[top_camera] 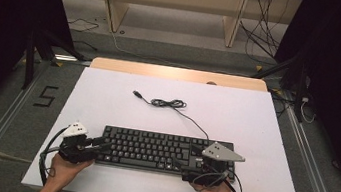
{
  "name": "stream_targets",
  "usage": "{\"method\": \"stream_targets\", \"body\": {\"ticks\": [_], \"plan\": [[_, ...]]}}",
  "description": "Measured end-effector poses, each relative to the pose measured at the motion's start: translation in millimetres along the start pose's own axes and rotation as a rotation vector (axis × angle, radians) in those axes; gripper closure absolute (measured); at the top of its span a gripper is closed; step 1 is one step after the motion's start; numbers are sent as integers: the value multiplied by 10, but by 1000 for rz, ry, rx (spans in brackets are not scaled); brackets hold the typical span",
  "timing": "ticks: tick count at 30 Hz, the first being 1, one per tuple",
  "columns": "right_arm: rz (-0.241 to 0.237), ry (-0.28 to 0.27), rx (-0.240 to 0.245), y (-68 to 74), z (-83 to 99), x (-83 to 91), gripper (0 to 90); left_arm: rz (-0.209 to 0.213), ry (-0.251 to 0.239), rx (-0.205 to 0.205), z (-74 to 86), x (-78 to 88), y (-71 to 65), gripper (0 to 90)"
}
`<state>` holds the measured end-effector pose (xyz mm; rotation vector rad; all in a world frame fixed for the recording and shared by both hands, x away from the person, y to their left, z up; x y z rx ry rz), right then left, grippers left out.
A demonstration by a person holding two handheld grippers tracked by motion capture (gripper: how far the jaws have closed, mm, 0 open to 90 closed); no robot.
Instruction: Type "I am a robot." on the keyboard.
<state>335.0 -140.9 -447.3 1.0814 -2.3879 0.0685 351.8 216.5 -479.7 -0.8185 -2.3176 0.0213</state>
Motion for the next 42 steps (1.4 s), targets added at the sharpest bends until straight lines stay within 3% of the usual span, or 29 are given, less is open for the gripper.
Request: {"method": "stream_targets", "body": {"ticks": [6,18,28,42], "plan": [[-1,4,1,8,4,-12,228,7,-28,23,-23,13,-2,452],[-17,16,7,57,6,-74,227,41,-95,33,-60,60,-43,352],[-43,41,30,147,-4,-207,228,42,-130,57,-76,88,-48,314],[-78,90,54,261,6,-434,277,45,-124,57,-76,78,-69,297]]}}
Point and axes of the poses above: each handheld gripper's, and its own axes: x roughly backward along the jaws, z roughly out of its underside, y roughly to its left, the point moved 3 cm from there along -x, roughly forward along the jaws, and after that the axes turned 3 degrees about y, right-handed, at the moved point
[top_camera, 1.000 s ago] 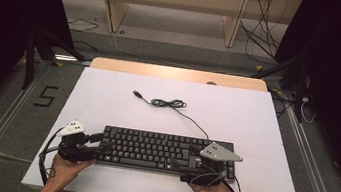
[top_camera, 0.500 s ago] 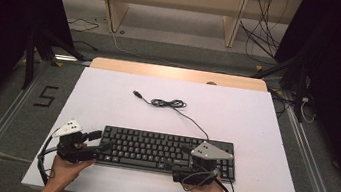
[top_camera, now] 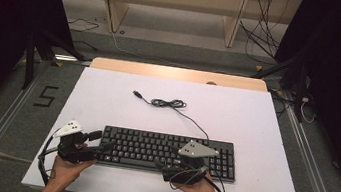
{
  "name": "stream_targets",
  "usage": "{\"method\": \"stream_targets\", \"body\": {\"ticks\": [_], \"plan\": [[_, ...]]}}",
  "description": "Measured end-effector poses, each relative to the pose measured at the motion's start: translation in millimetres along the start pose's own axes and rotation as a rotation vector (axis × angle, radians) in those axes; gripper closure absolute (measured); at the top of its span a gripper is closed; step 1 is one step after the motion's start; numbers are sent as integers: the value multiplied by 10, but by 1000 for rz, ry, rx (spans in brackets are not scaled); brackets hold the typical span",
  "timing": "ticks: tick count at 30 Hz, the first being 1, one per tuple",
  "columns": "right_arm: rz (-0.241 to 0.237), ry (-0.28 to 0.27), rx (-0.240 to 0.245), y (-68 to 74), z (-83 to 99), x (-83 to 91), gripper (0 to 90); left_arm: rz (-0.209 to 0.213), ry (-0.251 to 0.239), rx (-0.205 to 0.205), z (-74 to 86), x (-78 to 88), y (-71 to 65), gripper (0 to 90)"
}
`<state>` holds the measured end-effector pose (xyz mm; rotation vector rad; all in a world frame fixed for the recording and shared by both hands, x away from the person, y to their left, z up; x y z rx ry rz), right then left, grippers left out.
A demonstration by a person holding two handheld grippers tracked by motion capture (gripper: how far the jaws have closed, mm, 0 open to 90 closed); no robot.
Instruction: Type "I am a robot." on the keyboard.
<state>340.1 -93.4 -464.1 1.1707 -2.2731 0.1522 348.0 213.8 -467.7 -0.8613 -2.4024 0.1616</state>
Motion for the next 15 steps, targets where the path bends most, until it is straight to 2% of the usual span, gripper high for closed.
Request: {"method": "stream_targets", "body": {"ticks": [3,8,15], "plan": [[-9,10,5,14,-10,-51,317,-1,0,1,1,-2,-3,293],[-35,29,22,47,-28,-133,477,2,-2,2,1,-2,-5,287],[-55,85,37,64,-18,-273,696,2,-2,0,1,-2,-9,284]]}}
Point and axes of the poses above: each handheld gripper's, and its own axes: x roughly backward along the jaws, z roughly out of its underside, y roughly to its left, the point moved 3 cm from there along -x, roughly forward along the jaws, and after that the axes turned 3 degrees about y, right-handed, at the moved point
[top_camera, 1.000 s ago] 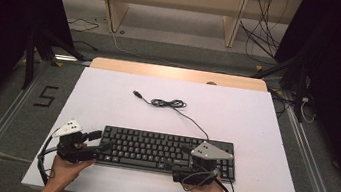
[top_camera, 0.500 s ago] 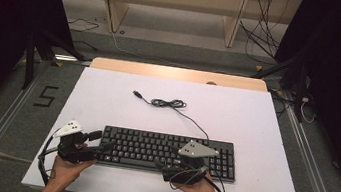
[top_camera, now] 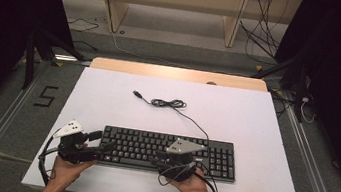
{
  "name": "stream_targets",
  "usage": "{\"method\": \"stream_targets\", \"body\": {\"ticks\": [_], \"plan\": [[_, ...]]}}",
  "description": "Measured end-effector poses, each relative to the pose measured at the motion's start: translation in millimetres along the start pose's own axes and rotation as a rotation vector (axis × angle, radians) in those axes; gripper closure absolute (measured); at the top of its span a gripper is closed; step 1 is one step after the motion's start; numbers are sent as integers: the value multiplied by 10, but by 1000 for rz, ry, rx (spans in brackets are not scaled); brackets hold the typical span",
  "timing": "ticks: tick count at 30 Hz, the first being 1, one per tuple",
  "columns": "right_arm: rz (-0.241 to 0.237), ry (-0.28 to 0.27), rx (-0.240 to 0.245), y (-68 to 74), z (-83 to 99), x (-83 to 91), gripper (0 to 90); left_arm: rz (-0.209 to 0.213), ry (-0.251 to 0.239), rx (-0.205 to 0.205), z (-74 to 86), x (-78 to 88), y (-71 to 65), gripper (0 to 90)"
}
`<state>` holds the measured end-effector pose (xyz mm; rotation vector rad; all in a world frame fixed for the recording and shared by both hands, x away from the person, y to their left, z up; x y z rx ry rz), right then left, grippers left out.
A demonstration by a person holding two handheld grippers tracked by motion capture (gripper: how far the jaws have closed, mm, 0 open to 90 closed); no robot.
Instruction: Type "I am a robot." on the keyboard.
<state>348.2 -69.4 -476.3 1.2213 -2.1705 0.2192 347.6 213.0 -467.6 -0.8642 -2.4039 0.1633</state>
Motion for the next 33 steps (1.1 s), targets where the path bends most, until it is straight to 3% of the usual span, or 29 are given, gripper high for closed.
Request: {"method": "stream_targets", "body": {"ticks": [5,12,33], "plan": [[-5,38,11,12,5,-93,814,2,4,-3,2,-3,-2,284],[-8,68,22,30,6,-196,896,5,9,-1,7,-12,-7,282],[-2,119,25,37,37,-326,900,1,22,-9,13,-16,0,281]]}}
Point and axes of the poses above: each handheld gripper's, and its own axes: x roughly backward along the jaws, z roughly out of its underside, y roughly to its left, the point moved 3 cm from there along -x, roughly forward along the jaws, and after that the axes turned 3 degrees about y, right-handed, at the moved point
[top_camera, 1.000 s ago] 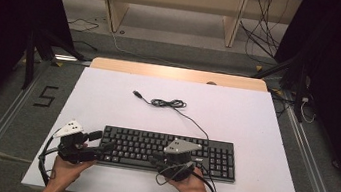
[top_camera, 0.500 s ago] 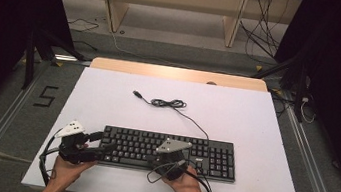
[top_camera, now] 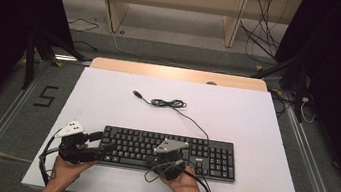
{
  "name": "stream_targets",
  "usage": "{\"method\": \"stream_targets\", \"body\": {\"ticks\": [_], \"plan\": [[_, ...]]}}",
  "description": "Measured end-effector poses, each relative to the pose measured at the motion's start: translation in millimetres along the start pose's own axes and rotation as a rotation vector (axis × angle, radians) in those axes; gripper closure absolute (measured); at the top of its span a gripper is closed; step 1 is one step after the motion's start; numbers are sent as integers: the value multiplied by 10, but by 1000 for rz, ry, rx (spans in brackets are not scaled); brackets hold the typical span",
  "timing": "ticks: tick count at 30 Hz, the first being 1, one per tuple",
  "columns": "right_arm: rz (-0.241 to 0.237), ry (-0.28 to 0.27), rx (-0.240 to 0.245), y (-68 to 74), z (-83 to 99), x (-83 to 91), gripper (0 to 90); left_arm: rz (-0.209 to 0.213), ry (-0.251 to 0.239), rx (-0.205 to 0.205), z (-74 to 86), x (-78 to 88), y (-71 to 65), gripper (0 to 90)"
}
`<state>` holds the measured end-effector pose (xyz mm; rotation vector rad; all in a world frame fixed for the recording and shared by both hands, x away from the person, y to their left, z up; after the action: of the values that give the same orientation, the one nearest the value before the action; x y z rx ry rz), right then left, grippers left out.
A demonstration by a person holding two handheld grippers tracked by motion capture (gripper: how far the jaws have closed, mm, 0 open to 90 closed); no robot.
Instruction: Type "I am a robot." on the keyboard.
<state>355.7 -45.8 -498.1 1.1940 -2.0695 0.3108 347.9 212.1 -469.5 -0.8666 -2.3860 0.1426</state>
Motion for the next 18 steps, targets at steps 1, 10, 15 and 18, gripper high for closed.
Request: {"method": "stream_targets", "body": {"ticks": [1,10,15,18], "plan": [[1,0,-1,0,1,-3,900,0,0,0,0,0,0,281],[2,11,4,4,11,-28,900,-2,0,-1,0,3,2,281],[2,15,6,4,15,-31,900,-2,0,-1,0,3,2,281],[7,29,12,7,33,-53,900,-3,0,-1,0,3,3,281]]}}
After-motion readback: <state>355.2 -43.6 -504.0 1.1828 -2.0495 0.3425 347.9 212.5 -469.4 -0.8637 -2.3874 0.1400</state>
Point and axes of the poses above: each handheld gripper's, and its own axes: x roughly backward along the jaws, z roughly out of its underside, y roughly to its left, the point moved 3 cm from there along -x, roughly forward along the jaws, and after that the axes turned 3 degrees about y, right-handed, at the moved point
